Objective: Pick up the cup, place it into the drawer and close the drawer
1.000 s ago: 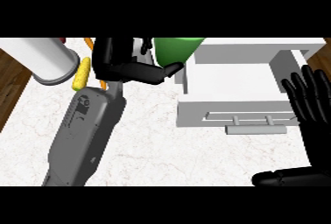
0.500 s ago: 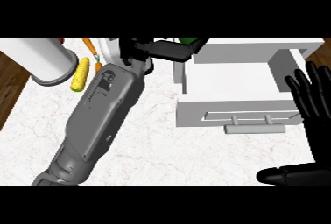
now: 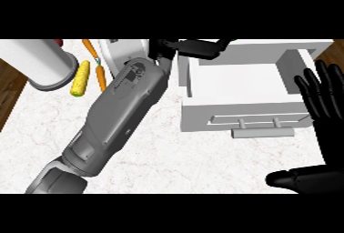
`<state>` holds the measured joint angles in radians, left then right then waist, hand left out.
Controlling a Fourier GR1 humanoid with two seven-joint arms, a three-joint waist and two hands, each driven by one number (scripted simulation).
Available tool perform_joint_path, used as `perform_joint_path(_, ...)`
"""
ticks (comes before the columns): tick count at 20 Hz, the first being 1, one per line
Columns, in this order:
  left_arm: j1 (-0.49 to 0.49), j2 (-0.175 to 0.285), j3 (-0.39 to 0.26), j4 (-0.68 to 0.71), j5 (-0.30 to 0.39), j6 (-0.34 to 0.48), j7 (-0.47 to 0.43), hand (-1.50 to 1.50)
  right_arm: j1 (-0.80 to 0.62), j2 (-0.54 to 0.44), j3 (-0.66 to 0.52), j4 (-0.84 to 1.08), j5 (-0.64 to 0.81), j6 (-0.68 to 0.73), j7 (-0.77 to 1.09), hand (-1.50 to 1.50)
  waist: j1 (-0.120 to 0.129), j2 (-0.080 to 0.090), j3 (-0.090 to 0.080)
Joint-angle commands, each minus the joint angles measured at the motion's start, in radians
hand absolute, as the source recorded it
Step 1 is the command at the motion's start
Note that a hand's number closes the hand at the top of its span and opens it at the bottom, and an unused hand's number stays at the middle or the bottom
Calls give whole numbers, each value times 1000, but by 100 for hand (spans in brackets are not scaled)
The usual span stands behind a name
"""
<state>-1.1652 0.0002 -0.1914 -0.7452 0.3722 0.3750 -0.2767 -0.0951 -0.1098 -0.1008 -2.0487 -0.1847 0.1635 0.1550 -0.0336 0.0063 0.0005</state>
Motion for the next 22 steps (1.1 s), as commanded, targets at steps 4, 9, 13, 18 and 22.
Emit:
perform_joint_path(4, -73, 0, -110, 172, 120, 32, -54, 150, 14, -12, -5, 32, -7, 45, -60, -150, -16, 2, 0)
perform_joint_path(9, -89, 0, -194, 288, 148, 25, -103, 150, -42, -10, 4, 90, 5, 38, -61, -150, -45, 13, 1)
perform_joint_path(13, -141, 0, -235, 305, 186, 51, -71, 150, 42, 35, 72, -14, 41, 18, -43, -150, -56, 8, 1)
perform_joint_path(18, -150, 0, -318, 362, 188, 79, -78, 150, -34, 3, 52, 7, 5, 29, 2, -150, -80, 17, 1)
perform_joint_path(22, -153, 0, -381, 388, 179, 95, -54, -150, -47, 21, 52, 48, 13, 22, -38, -150, -78, 20, 2)
